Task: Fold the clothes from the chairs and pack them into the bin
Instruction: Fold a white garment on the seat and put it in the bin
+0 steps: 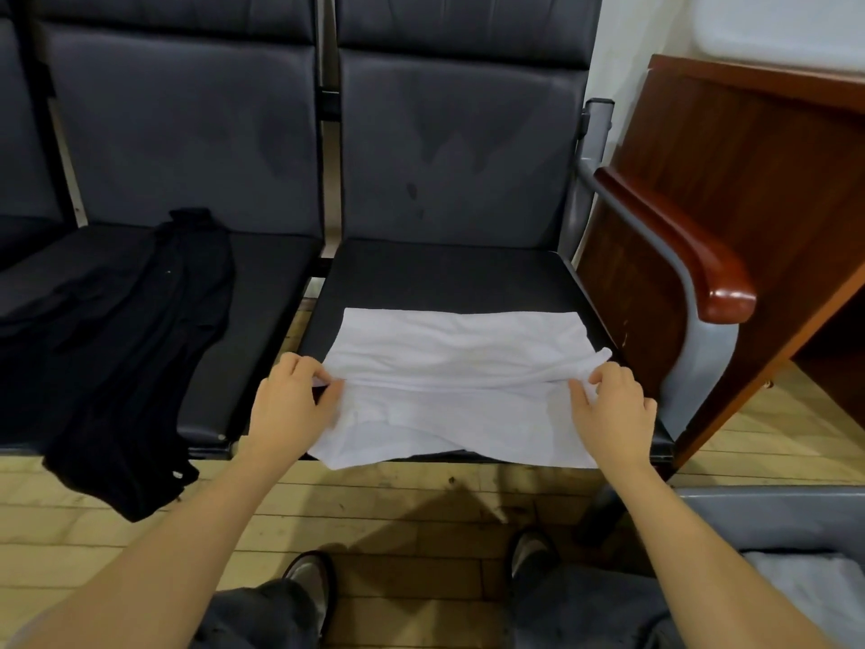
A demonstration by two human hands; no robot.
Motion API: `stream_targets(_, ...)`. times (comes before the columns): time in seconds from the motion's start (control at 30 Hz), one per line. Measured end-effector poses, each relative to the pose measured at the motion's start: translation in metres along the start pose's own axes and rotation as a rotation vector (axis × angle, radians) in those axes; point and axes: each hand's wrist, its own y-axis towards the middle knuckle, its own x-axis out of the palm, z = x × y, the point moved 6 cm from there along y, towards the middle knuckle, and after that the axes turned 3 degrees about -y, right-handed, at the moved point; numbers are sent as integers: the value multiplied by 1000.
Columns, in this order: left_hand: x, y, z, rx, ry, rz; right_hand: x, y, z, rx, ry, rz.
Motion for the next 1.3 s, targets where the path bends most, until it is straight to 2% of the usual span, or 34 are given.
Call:
stream_targets(0.17, 6, -23, 5, 79, 223, -160, 1, -24, -24, -253, 72, -170)
stream_targets(0.3, 8, -37, 4, 89, 265, -197, 15, -48, -55, -449, 59, -369)
stream_targets(0.47, 2, -39, 2, 43, 233, -159, 16, -54, -64, -499, 73, -407)
stream_targets(0.53, 0, -39, 3, 19, 233, -197, 14, -56, -59, -521, 86, -397)
stream_targets(0.67, -4, -40, 5, -38, 115, -280, -2, -53, -46, -507, 68, -288)
stream_targets(0.77, -14, -39, -1, -56, 29, -248, -10, -52, -49, -495, -8, -267)
stream_targets(0.83, -20, -40, -3, -42, -12, -239, -8, -55, -59, -505, -35, -285)
stream_targets(0.97, -25, -45, -4, -45, -87, -277, 3, -69, -97, -600, 70, -360)
stream_targets(1.07, -33, -44, 1, -22, -233, -186, 15, -82, -131, -679, 143, -470)
stream_targets(1.13, -41, -42, 2, 8, -311, -92, 29, -91, -147, -710, 111, -547)
stream_targets(1.2, -46, -39, 4, 117, -291, -69, 41, -96, -155, -760, 25, -553)
stream_targets(1.23, -45, -39, 7, 209, -248, -99, 45, -97, -156, -781, 0, -536)
stream_targets(1.3, -34, -45, 10, 393, -136, -260, 46, -96, -154, -791, 38, -500)
